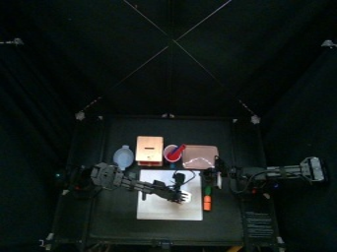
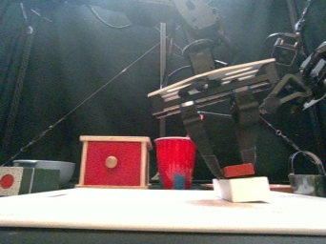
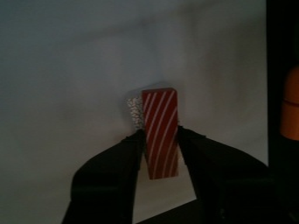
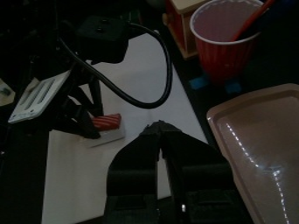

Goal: Put salmon onto rice

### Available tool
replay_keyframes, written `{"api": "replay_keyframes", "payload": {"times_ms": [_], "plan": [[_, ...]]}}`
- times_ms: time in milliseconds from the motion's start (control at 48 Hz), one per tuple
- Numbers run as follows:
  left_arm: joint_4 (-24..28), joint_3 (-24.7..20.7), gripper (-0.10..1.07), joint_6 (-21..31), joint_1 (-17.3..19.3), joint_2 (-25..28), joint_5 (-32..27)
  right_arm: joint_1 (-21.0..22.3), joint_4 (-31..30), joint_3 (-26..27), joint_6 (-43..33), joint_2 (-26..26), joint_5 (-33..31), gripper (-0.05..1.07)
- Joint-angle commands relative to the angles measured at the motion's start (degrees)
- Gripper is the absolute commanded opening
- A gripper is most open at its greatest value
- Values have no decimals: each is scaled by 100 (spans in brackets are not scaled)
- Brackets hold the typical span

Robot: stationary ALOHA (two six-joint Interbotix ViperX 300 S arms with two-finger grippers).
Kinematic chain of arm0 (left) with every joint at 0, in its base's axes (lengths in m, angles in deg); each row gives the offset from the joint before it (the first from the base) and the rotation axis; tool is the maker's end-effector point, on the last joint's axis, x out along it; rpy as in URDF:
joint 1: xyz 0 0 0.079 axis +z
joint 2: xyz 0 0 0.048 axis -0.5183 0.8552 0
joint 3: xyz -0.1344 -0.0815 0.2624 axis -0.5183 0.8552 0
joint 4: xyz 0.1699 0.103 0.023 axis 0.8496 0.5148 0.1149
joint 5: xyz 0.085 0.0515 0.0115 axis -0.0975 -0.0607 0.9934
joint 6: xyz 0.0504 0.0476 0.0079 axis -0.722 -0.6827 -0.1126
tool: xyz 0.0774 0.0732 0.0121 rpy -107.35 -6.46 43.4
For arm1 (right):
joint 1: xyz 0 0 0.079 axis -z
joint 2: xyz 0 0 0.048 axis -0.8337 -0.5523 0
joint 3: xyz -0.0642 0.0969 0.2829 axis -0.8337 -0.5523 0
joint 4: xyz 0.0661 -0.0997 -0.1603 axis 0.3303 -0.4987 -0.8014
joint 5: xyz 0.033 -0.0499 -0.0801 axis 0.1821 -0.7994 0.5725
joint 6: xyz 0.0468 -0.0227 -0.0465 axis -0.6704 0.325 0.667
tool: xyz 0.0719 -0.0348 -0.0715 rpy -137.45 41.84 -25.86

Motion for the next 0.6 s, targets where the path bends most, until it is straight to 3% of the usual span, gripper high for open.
{"api": "replay_keyframes", "payload": {"times_ms": [0, 375, 583], "plan": [[35, -149, 86, 9, 18, -211, 9, 9, 18, 44, 18, -9, 26, 3], [334, -132, 86, -158, 26, -668, -246, 9, 9, 35, 9, -18, 26, 3], [510, 44, 86, -1125, -18, -1028, -281, -44, 26, 35, 9, -9, 26, 3]]}}
